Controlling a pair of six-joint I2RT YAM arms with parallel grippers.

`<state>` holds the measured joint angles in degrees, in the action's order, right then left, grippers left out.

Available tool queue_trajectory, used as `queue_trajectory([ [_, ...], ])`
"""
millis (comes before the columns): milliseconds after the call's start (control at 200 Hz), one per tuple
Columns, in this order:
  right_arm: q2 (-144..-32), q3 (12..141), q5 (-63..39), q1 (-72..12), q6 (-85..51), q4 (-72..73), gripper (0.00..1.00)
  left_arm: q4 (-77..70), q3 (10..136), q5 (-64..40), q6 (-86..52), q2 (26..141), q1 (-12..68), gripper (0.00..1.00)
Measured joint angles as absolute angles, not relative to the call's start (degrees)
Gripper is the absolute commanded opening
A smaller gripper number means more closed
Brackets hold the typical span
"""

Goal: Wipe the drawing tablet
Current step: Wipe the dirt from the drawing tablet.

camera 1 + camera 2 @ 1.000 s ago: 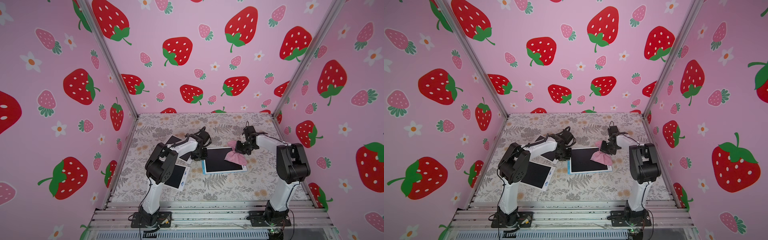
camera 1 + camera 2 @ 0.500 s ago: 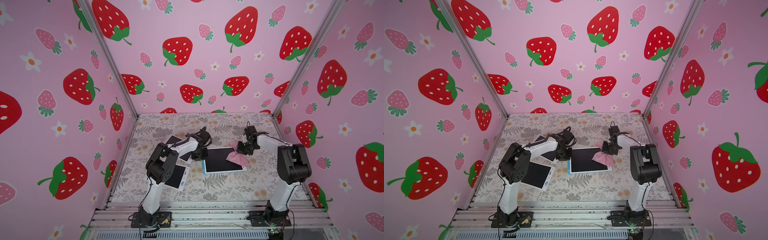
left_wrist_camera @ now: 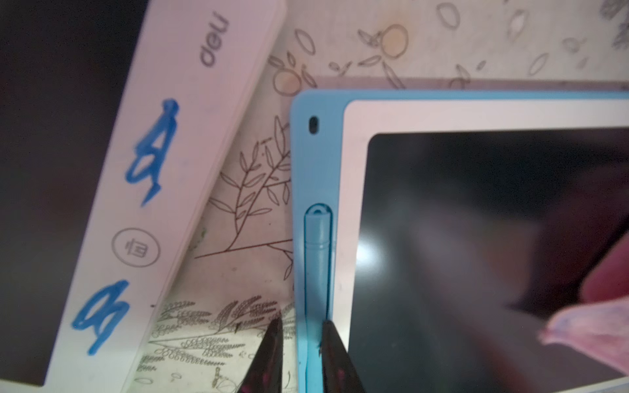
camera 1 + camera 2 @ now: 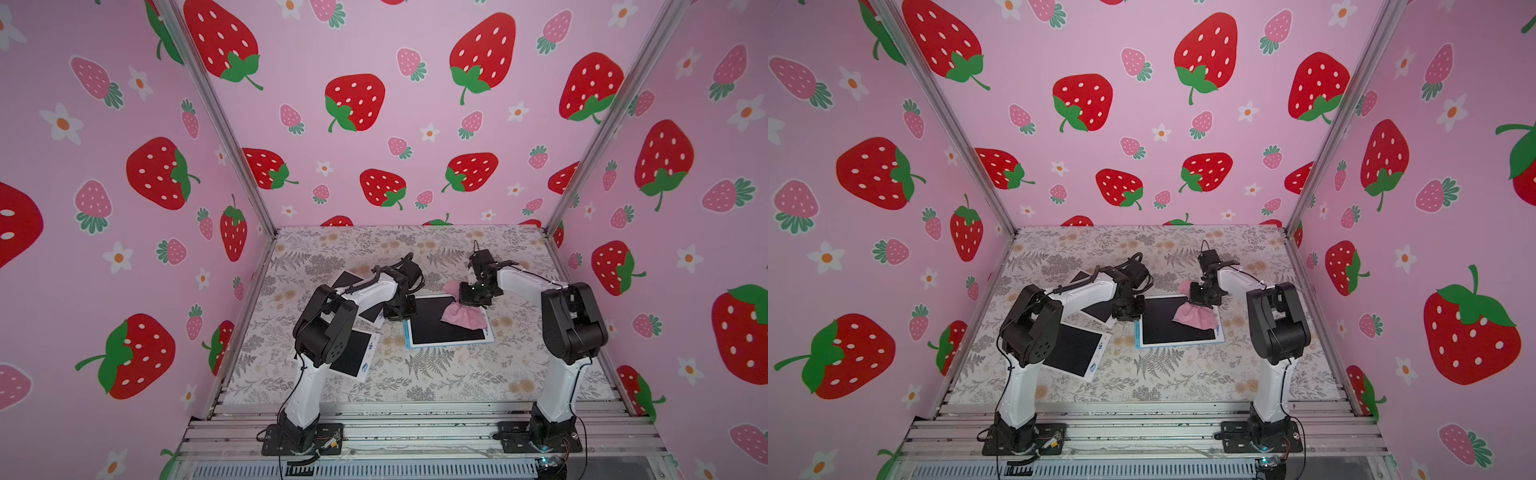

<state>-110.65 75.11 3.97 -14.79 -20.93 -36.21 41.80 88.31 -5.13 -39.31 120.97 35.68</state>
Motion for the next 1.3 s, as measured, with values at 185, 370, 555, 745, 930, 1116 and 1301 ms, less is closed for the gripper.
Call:
queue_trajectory([
  [185, -109.91, 74.04, 7.97, -14.35, -19.49, -35.4, 0.0, 41.8, 88.33, -5.17, -39.31, 120.97, 35.68, 0.21],
  [370, -111.15, 75.59, 9.23, -20.99, -19.84, -35.24, 0.0, 41.8, 88.36, -5.19, -39.35, 120.97, 35.68, 0.2],
  [555, -110.54, 74.59, 6.59, -14.98, -19.59, -34.46, 0.0, 41.78, 88.33, -5.37, -39.51, 120.97, 35.66, 0.2],
  [745, -110.89, 75.05, 6.74, -18.65, -19.44, -34.02, 0.0, 41.78, 88.33, -5.43, -39.62, 120.97, 35.64, 0.2],
  [930, -111.85, 76.47, 6.98, -18.17, -20.27, -34.22, 0.0, 41.78, 88.14, -5.45, -39.75, 120.88, 35.64, 0.2],
  [1116, -111.53, 75.85, 6.15, -15.03, -19.44, -33.74, 0.0, 41.6, 87.61, -5.5, -39.97, 120.57, 35.64, 0.19],
  [1301, -111.74, 76.29, 8.69, -23.66, -19.07, -33.36, 0.0, 41.56, 87.57, -5.54, -40.16, 120.53, 35.64, 0.19],
])
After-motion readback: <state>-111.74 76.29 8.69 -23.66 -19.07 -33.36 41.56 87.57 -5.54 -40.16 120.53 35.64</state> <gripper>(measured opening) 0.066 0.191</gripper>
